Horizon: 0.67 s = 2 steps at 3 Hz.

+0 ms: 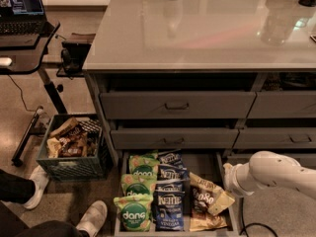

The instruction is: Pick brown chip bag from bottom drawer and place on counter

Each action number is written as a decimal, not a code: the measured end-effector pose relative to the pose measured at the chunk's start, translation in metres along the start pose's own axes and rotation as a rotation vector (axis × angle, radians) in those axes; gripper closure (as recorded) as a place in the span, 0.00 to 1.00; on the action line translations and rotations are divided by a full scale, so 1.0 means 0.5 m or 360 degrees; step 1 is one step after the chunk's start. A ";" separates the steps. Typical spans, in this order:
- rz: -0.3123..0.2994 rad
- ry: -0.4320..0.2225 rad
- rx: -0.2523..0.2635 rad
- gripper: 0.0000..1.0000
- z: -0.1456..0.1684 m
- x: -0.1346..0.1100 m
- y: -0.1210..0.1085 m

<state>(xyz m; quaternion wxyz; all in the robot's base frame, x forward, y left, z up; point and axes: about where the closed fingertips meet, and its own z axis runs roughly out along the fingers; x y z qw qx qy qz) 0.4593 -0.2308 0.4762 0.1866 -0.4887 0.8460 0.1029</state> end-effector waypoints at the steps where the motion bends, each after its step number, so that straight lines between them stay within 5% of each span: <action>1: -0.0020 -0.0010 0.0035 0.00 0.025 0.001 -0.011; 2: -0.0107 -0.0021 0.0082 0.00 0.081 0.006 -0.057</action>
Offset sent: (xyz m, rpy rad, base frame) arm 0.0693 -0.0089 -0.0785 -0.0485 -0.1345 0.0895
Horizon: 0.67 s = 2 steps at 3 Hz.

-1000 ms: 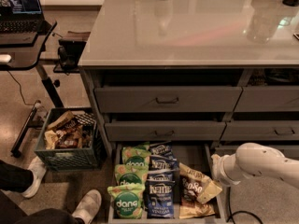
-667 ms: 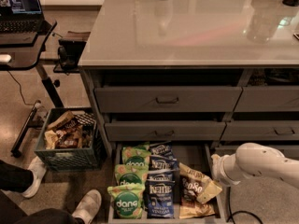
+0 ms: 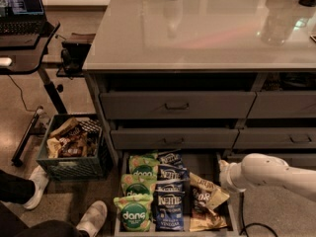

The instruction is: Pick brown chip bag from bottom drawer and place on counter

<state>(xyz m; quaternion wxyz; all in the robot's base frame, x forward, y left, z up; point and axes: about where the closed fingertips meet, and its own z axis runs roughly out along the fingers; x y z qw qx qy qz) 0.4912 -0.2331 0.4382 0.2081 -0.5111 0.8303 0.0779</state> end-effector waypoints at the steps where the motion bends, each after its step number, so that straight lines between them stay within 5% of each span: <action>1: -0.0041 -0.0049 -0.0066 0.00 0.083 0.009 -0.029; 2: -0.0024 -0.0081 -0.0183 0.00 0.154 0.026 -0.044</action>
Offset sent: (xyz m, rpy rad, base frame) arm 0.0526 0.0046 -0.1163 0.1499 0.1352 0.0909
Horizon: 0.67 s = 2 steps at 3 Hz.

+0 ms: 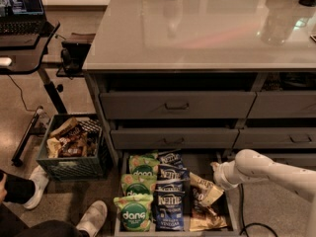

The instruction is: Pick brown chip bag from bottom drawer and place on counter

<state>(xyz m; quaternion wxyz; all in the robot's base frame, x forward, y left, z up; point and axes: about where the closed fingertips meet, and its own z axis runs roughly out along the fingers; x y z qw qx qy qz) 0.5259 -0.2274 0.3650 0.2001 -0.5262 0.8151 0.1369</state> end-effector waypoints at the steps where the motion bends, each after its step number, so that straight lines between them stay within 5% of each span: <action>1: 0.0051 -0.0082 -0.0159 0.00 0.086 0.031 -0.008; 2: 0.0088 -0.0234 -0.0248 0.00 0.145 0.087 -0.050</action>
Offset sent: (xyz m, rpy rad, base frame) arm 0.0299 -0.0142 -0.1316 0.2756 0.1614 -0.0058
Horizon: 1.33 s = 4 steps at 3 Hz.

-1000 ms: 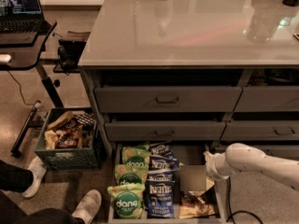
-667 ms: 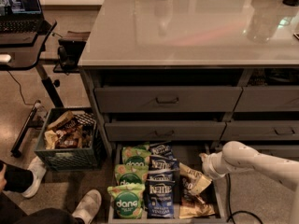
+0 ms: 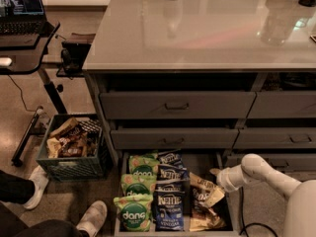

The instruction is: Pick brown chip bag from bottom drawer and place on counter

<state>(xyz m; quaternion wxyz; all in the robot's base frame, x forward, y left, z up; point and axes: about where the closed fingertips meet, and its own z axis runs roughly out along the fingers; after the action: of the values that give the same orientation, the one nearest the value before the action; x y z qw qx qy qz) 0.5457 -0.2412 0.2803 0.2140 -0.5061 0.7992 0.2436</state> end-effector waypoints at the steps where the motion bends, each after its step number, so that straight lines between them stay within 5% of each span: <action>1: -0.0009 0.0010 0.0004 0.00 0.003 0.000 0.001; 4: -0.0114 0.0082 0.0073 0.00 0.062 0.069 0.005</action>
Offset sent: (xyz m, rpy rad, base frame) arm -0.0017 0.0054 -0.0025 -0.0585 -0.0187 0.0120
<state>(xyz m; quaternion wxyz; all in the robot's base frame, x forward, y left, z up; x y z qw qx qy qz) 0.5330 -0.2457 0.2359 0.2134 -0.5354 0.7912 0.2042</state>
